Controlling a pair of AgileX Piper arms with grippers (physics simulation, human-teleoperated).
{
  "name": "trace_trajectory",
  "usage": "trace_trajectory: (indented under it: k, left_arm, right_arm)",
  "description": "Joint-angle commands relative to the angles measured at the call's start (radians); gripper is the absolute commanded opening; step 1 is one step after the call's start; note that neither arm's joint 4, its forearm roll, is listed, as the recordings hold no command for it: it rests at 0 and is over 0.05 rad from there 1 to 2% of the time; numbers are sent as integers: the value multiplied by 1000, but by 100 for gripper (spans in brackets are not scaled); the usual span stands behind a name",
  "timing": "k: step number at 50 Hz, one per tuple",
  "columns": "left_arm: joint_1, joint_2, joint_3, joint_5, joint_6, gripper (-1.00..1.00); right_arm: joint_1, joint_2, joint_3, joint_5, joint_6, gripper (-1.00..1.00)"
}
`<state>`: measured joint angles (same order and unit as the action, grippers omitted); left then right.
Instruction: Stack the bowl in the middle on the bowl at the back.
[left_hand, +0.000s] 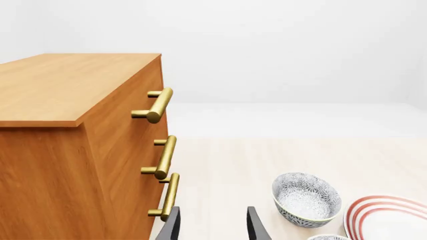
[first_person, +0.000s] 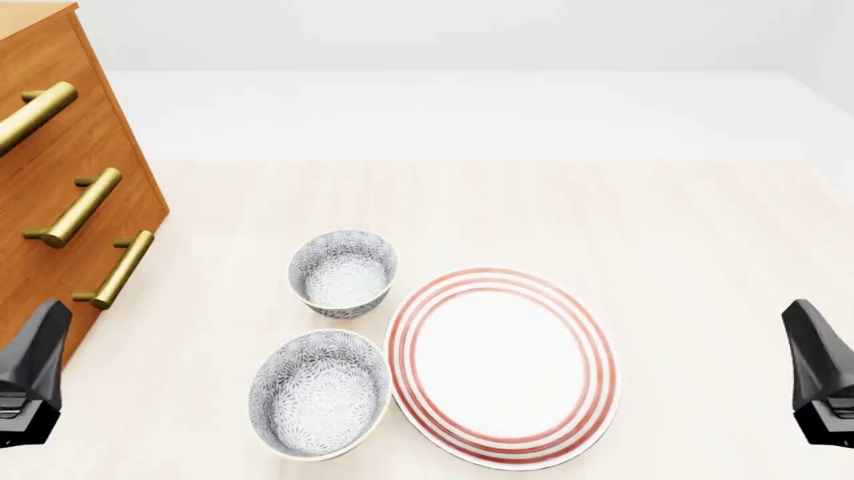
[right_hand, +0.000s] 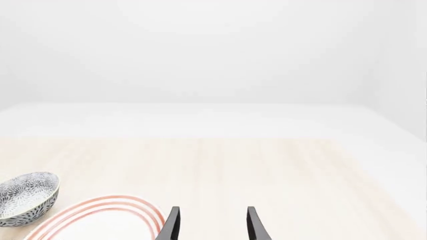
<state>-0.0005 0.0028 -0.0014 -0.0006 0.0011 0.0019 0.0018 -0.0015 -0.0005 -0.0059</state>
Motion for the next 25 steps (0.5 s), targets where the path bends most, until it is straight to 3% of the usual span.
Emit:
trace_trajectory:
  k: [1, 18, 25]
  left_arm:
    - [-2, 8, -3, -1, 4, 100]
    - [-4, 29, -4, 0, -29, 100]
    - [-18, 4, -48, 72, 31, 100]
  right_arm:
    - [7, 0, -2, -3, -29, 100]
    - [-11, 9, -2, -8, 4, 100]
    - [-29, 43, -2, -33, 24, 100]
